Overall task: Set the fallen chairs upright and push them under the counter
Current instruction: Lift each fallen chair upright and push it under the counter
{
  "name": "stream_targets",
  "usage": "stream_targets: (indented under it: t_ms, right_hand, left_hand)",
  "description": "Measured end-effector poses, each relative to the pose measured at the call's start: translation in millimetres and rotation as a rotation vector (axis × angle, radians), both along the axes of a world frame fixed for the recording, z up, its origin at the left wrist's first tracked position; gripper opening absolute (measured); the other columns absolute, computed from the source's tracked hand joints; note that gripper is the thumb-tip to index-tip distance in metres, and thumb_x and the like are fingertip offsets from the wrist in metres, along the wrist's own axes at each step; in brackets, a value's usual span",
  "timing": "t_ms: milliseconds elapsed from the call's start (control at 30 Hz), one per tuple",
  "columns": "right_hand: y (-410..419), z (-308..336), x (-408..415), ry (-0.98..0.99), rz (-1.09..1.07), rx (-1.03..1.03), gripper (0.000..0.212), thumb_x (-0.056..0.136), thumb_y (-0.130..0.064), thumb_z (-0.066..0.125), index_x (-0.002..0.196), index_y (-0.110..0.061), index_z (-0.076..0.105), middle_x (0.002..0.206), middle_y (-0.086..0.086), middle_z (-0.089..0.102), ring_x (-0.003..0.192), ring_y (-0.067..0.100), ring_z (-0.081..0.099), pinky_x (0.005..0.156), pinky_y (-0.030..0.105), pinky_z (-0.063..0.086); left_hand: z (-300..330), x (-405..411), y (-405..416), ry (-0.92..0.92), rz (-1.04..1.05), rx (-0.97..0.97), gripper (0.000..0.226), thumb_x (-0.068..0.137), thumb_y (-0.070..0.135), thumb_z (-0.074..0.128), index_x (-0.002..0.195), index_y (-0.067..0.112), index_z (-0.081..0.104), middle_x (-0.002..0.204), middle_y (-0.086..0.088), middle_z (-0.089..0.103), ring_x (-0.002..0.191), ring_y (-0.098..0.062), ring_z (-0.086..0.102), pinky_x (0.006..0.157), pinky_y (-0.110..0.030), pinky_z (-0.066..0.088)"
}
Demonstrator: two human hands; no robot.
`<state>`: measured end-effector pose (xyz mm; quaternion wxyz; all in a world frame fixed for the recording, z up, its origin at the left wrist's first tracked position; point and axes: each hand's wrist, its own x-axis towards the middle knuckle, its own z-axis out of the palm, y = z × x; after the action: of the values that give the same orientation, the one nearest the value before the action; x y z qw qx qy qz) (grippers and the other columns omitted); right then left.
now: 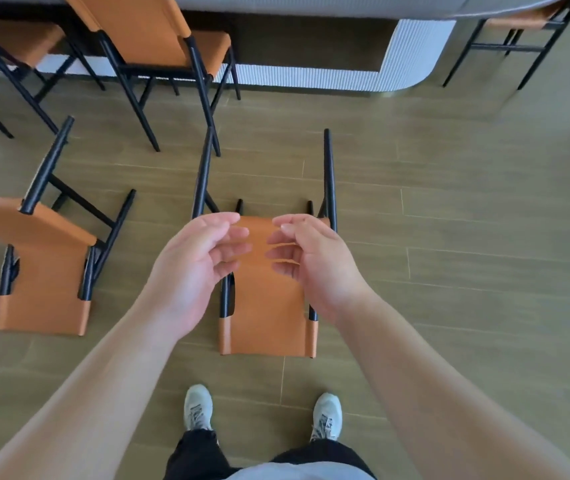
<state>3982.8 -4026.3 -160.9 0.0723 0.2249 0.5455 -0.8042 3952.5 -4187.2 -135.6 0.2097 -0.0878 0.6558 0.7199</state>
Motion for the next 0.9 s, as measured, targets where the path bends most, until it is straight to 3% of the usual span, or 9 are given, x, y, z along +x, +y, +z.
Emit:
stream_targets:
  t_ms: [400, 700, 900]
  right_hand:
    - [-55, -106, -28, -0.231, -0.362, 0.077, 0.016, 0.094, -0.012, 0.053, 0.096, -0.015, 0.068, 0.083, 0.004, 0.068, 0.072, 0.017, 0.064, 0.071, 0.032, 0.052]
    - [-33, -294, -37, -0.492, -0.201, 0.299, 0.018, 0.093, -0.012, 0.05, 0.098, -0.018, 0.067, 0.09, 0.002, 0.068, 0.075, 0.015, 0.063, 0.072, 0.03, 0.052]
    - [-31, -434, -32, -0.551, 0.012, 0.459, 0.015, 0.091, -0.019, 0.049, 0.099, -0.022, 0.062, 0.083, -0.005, 0.062, 0.074, 0.014, 0.06, 0.065, 0.028, 0.048]
  left_hand:
    - [-144, -89, -42, -0.045, -0.369, -0.127, 0.023, 0.102, 0.019, 0.046, 0.108, 0.029, 0.066, 0.101, 0.007, 0.071, 0.096, -0.013, 0.068, 0.09, -0.037, 0.047]
    - [-339, -85, -61, -0.187, -0.488, -0.321, 0.031, 0.096, 0.007, 0.05, 0.11, 0.03, 0.067, 0.109, 0.005, 0.07, 0.1, -0.012, 0.069, 0.091, -0.032, 0.048]
    - [-482, -66, -56, -0.182, -0.543, -0.503, 0.035, 0.095, 0.006, 0.045, 0.111, 0.032, 0.063, 0.111, 0.008, 0.065, 0.103, -0.011, 0.063, 0.072, -0.023, 0.046]
